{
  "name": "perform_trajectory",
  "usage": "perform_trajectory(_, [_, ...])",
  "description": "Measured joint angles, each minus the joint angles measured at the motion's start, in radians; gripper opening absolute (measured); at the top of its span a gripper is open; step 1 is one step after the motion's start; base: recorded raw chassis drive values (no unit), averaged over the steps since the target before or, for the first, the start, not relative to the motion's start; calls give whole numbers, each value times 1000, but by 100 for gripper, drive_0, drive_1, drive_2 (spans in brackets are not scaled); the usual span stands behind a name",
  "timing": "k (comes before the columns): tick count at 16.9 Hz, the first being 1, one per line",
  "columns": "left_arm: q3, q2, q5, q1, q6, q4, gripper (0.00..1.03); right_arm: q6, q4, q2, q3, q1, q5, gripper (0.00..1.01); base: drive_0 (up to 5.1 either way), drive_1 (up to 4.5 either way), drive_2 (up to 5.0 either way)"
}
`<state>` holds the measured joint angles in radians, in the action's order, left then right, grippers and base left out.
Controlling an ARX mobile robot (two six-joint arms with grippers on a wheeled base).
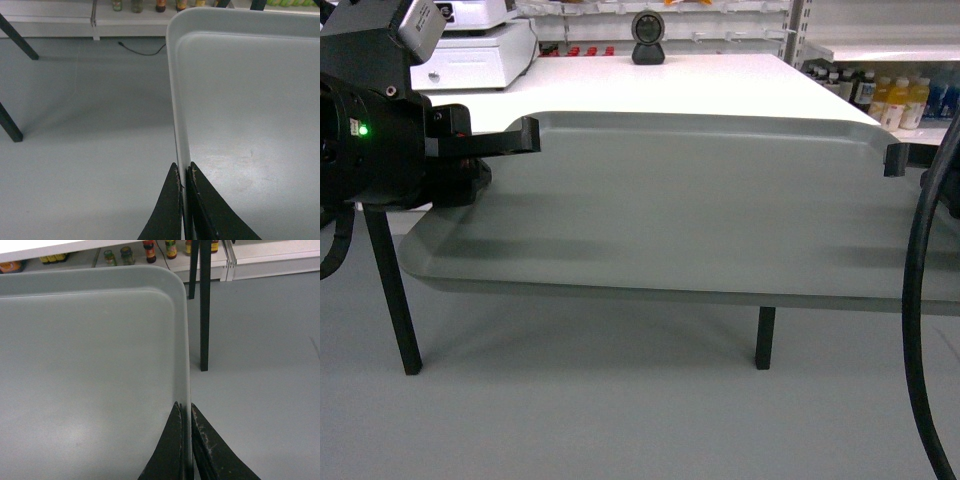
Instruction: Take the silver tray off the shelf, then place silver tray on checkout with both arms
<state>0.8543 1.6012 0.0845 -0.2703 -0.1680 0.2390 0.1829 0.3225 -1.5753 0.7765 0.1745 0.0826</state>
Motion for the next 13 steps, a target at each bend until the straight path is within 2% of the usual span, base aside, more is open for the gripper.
perform_trajectory(13, [0, 0, -2, -1, 0, -1, 3, 0, -2, 0, 0, -4, -2, 3, 0, 433, -433])
